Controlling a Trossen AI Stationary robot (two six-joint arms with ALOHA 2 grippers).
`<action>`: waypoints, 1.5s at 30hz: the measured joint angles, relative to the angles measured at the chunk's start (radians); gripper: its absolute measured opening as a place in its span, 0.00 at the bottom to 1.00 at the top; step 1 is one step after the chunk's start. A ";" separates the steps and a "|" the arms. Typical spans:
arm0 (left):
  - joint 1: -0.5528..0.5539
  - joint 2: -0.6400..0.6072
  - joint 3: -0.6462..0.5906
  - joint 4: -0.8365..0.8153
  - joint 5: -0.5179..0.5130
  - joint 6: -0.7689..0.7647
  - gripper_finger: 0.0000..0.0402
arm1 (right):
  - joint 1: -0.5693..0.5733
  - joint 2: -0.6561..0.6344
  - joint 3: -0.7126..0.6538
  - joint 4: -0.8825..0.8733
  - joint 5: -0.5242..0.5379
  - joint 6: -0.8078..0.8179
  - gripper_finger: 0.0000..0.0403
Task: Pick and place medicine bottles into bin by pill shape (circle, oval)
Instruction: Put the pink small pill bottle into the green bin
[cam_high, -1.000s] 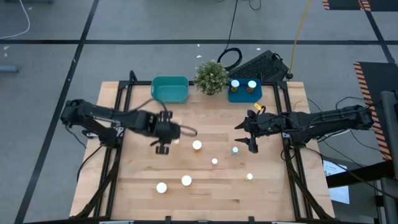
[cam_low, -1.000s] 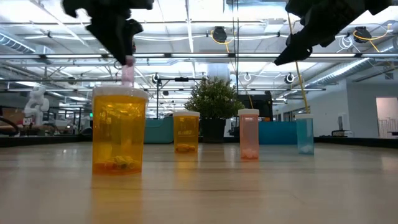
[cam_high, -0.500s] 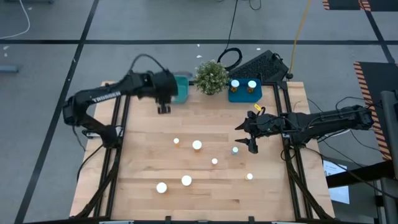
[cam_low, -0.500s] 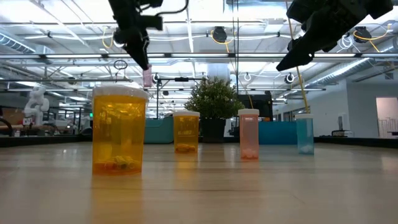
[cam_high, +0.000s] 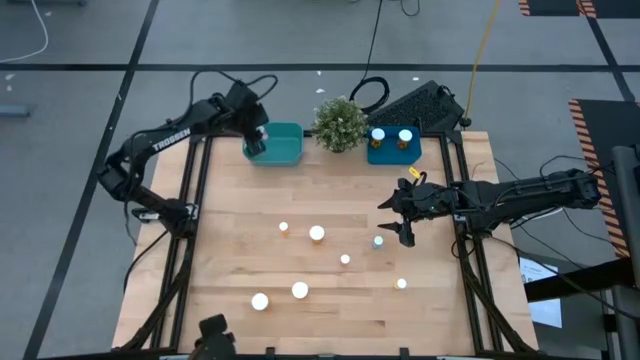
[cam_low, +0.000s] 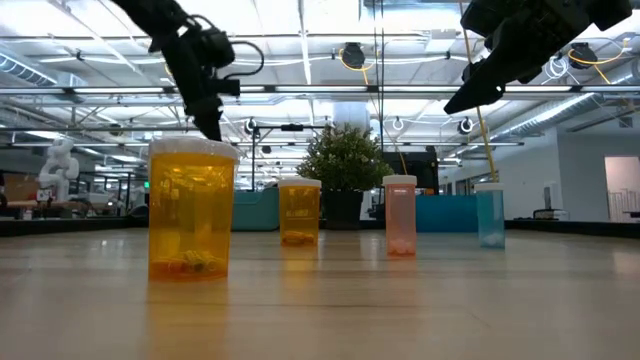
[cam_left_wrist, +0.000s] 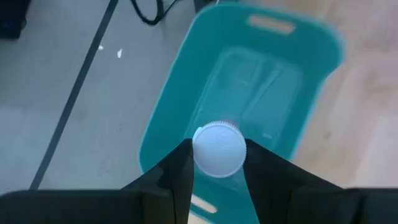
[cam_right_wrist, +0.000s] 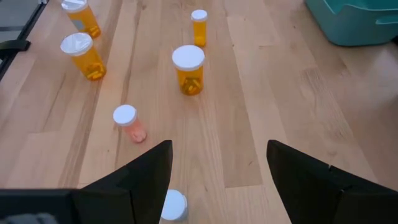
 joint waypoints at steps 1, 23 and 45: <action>0.010 0.000 -0.024 0.021 -0.001 0.006 0.33 | 0.000 0.000 0.000 0.000 0.000 0.000 0.63; 0.086 0.180 -0.121 0.219 -0.014 0.031 0.33 | 0.000 0.000 0.000 0.060 0.004 -0.043 0.63; 0.108 0.282 -0.070 0.240 -0.084 0.007 0.43 | 0.000 0.000 0.000 0.059 0.004 -0.044 0.63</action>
